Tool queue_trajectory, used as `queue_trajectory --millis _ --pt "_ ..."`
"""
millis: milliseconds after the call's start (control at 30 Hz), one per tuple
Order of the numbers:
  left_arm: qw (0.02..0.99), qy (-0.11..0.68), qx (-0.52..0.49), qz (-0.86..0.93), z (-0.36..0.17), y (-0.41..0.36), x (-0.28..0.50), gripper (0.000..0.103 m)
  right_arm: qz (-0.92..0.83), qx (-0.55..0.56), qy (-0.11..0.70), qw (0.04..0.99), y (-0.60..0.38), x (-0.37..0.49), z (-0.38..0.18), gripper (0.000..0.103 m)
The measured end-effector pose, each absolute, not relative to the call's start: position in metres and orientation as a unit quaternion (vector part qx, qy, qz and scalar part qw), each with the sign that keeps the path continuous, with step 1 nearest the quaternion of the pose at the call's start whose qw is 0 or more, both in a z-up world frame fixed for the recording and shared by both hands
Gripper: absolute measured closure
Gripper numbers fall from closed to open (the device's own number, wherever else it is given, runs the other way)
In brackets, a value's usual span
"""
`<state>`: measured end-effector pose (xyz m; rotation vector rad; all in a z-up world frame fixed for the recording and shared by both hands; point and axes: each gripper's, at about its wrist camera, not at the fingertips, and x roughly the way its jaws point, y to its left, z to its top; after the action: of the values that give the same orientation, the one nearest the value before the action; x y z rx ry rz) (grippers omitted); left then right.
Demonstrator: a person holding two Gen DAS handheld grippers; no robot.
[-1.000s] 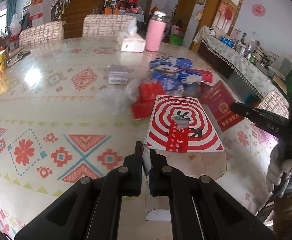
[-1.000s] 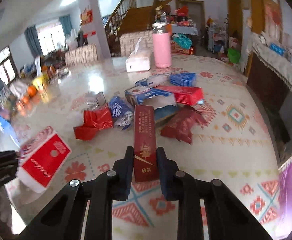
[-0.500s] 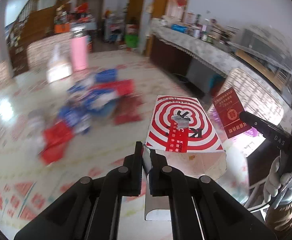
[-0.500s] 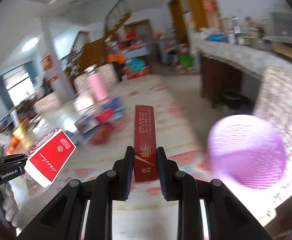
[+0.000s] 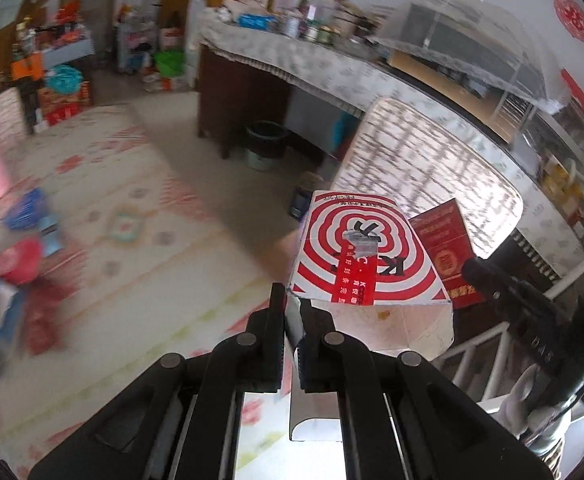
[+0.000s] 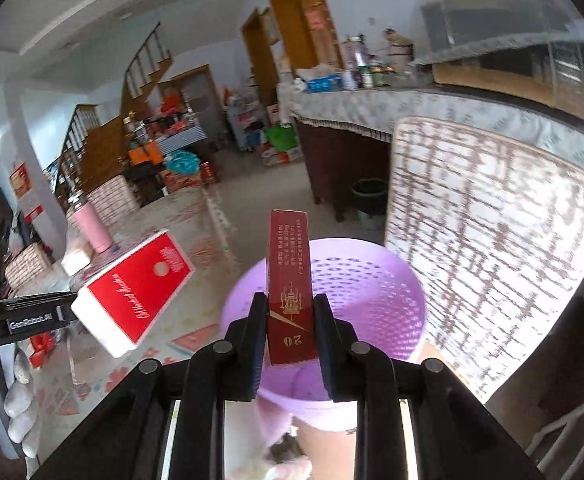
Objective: Collect trash
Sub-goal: 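Carry both boxes to the purple wastebasket and open both tools to drop them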
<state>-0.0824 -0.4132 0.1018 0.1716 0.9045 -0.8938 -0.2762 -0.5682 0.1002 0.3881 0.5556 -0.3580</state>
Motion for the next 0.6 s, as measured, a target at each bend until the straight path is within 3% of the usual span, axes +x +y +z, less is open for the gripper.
queue_trajectory --millis 133,200,233,267,333,367,400,467,600 --pt "0.789 0.428 0.096 -0.431 0.097 -0.454 -0.082 0.098 -0.185 0.203 0.272 0.922 -0.589 -0.280 0.095 0.078" --pt "0.788 0.424 0.103 -0.435 0.096 -0.472 -0.080 0.091 -0.190 0.204 0.273 0.921 -0.595 -0.282 0.094 0.077" --pt "0.787 0.422 0.102 -0.438 0.095 -0.480 -0.079 0.072 -0.194 0.204 0.273 0.920 -0.598 -0.281 0.093 0.077" --pt "0.788 0.421 0.100 -0.438 0.095 -0.483 -0.078 0.040 -0.199 0.202 0.272 0.919 -0.601 -0.278 0.093 0.076" --pt "0.796 0.413 0.093 -0.433 0.095 -0.488 -0.076 0.017 -0.213 0.195 0.269 0.919 -0.603 -0.278 0.094 0.072" --pt "0.797 0.410 0.088 -0.434 0.096 -0.486 -0.075 0.017 -0.215 0.194 0.270 0.918 -0.602 -0.277 0.094 0.059" --pt "0.794 0.412 0.087 -0.438 0.097 -0.485 -0.075 0.017 -0.219 0.194 0.267 0.918 -0.601 -0.277 0.095 0.040" --pt "0.790 0.414 0.085 -0.443 0.099 -0.479 -0.077 0.017 -0.225 0.193 0.255 0.920 -0.601 -0.280 0.096 0.024" --pt "0.798 0.410 0.085 -0.433 0.102 -0.464 -0.078 0.017 -0.221 0.185 0.250 0.924 -0.594 -0.277 0.099 0.024"
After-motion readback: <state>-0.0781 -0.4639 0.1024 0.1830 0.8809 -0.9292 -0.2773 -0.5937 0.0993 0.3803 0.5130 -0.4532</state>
